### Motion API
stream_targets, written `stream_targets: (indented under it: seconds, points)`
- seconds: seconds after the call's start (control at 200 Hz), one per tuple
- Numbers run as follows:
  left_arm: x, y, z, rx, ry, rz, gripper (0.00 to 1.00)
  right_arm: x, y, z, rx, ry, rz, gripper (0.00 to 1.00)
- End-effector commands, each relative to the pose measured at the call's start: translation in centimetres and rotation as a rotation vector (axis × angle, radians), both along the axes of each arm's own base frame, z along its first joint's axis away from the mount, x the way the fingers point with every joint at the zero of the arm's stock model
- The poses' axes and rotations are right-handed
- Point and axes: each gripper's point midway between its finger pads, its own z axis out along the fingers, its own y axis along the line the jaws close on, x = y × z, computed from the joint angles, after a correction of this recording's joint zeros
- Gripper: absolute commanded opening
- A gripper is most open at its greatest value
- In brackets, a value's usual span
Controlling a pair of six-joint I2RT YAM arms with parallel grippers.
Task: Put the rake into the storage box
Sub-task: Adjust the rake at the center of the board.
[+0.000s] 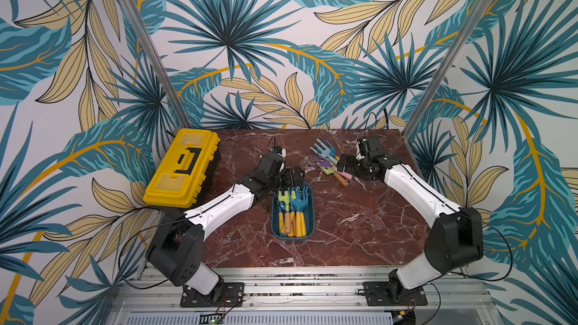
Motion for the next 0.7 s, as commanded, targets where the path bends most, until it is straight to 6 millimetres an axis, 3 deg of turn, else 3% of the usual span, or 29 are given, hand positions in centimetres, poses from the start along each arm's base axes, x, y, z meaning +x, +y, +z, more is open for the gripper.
stream_targets:
  seconds: [0.0,0.11,0.24,0.446,0.566,0.696]
  points:
    - [0.6,0.6,1.1,0.041,-0.016,0.02,1.0,3.0,0.5,-1.4,0.07,0.021,0.046,0.99]
    - [0.5,0.9,1.1,0.053,-0.012,0.031,1.0,5.8,2.0,-3.2,0.15,0.062,0.121,0.96]
    - [0.2,1.6,0.7,0.071,-0.005,0.049,1.0,7.7,3.5,-5.3,0.174,0.112,0.196,0.93]
    - [-0.1,2.0,0.4,0.084,0.002,0.056,1.0,10.4,3.8,-8.6,0.136,0.163,0.239,0.93]
    - [-0.3,2.3,0.0,0.088,0.007,0.066,1.0,10.2,4.3,-10.6,0.154,0.236,0.263,0.91]
    - [-0.5,2.5,-0.4,0.083,0.01,0.074,1.0,8.2,4.5,-12.2,0.149,0.295,0.268,0.91]
